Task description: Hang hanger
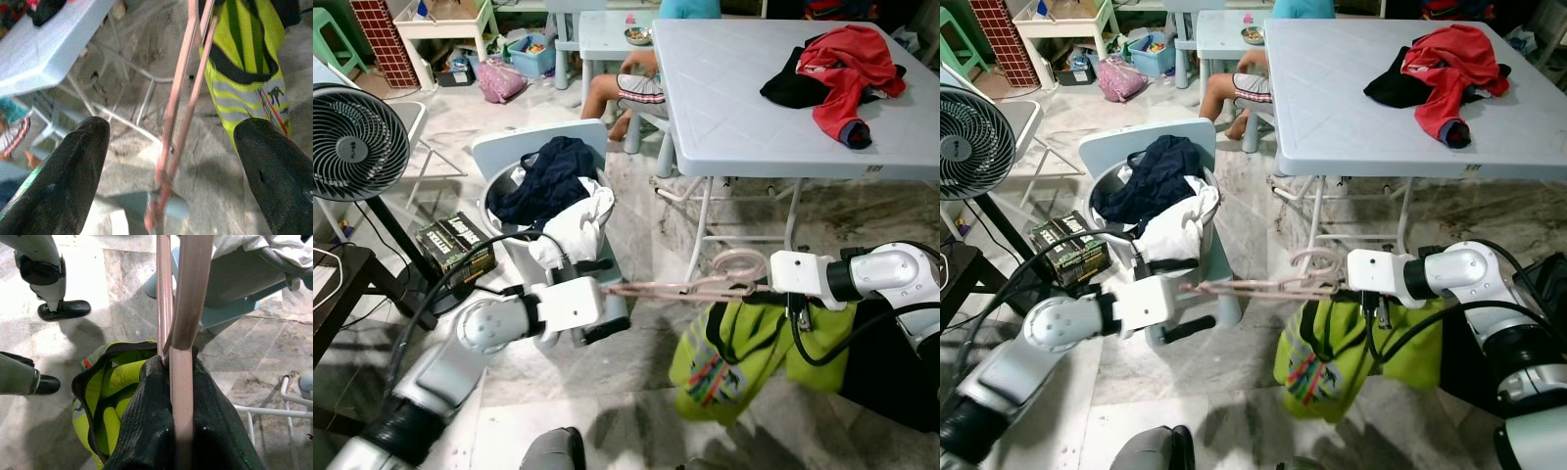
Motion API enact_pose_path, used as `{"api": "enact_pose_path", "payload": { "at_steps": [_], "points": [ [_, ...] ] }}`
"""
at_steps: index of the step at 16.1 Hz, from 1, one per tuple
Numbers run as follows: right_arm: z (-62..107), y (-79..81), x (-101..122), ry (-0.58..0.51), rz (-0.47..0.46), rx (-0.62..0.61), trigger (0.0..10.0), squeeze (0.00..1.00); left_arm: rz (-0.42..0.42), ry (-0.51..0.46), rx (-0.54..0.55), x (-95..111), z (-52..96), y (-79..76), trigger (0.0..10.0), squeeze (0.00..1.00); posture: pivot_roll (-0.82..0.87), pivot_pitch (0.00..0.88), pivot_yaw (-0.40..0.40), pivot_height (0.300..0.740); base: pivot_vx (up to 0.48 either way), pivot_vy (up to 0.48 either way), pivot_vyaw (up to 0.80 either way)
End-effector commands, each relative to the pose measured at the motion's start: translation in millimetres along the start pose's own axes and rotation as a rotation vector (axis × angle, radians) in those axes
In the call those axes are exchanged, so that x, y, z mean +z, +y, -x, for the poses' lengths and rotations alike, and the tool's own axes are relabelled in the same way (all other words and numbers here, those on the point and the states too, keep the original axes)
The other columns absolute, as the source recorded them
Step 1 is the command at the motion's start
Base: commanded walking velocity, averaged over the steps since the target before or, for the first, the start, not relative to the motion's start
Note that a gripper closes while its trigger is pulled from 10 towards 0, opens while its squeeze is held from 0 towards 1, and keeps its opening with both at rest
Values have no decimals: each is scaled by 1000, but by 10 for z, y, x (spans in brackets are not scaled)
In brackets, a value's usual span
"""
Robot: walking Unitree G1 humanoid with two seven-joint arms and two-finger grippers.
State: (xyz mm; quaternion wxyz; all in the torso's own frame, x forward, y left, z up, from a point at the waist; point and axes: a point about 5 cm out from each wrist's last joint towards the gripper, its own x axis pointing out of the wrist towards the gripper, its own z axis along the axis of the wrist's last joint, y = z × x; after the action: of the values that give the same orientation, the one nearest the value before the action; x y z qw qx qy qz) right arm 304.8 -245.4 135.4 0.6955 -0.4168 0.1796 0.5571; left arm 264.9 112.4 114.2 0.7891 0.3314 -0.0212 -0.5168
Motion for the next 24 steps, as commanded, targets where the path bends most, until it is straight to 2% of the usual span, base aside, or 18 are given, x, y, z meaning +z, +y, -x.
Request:
{"api": "enact_pose_path", "payload": {
  "at_steps": [1,2,3,9,10,11,12,15,19,20,24],
  "points": [
    [35,-31,42,-13,28,-11,10000,0,-18,9,-7,-13,-9,3,10000,0,-31,39,-7,740,0,0,0],
    [-29,18,89,-40,35,46,10000,0,-62,-10,-40,-5,-105,-25,10000,0,-35,41,-4,740,0,0,0],
    [-45,43,122,-55,41,78,10000,0,-76,-14,-49,-14,-143,-17,10000,0,-37,43,-1,740,0,0,0],
    [-60,8,274,-99,68,121,10000,0,-87,-1,-114,-103,-329,32,10000,0,-57,47,9,740,0,0,0],
    [-70,10,274,-92,77,120,10000,0,-87,-11,-119,-91,-363,34,4510,0,-62,48,13,740,0,0,0],
    [-84,18,270,-82,88,122,10000,0,-73,-26,-128,-75,-412,28,1961,0,-62,48,13,740,0,0,0],
    [-93,29,285,-90,85,129,10000,0,-62,-36,-136,-63,-456,19,0,0,-66,50,16,740,0,0,0],
    [-81,37,309,-95,79,140,10000,0,-57,-48,-136,-73,-526,57,0,0,-74,56,19,740,0,0,0],
    [-102,29,301,-70,82,131,10000,0,-1,-71,-119,-53,-587,138,0,0,-75,62,26,740,0,0,0],
    [-141,42,322,-76,78,127,10000,0,49,-103,-120,-10,-638,134,0,0,-72,64,27,740,0,0,0],
    [-166,49,325,-77,76,126,10000,0,74,-116,-148,10,-712,44,0,0,-72,65,27,740,0,0,0]
  ]
}}
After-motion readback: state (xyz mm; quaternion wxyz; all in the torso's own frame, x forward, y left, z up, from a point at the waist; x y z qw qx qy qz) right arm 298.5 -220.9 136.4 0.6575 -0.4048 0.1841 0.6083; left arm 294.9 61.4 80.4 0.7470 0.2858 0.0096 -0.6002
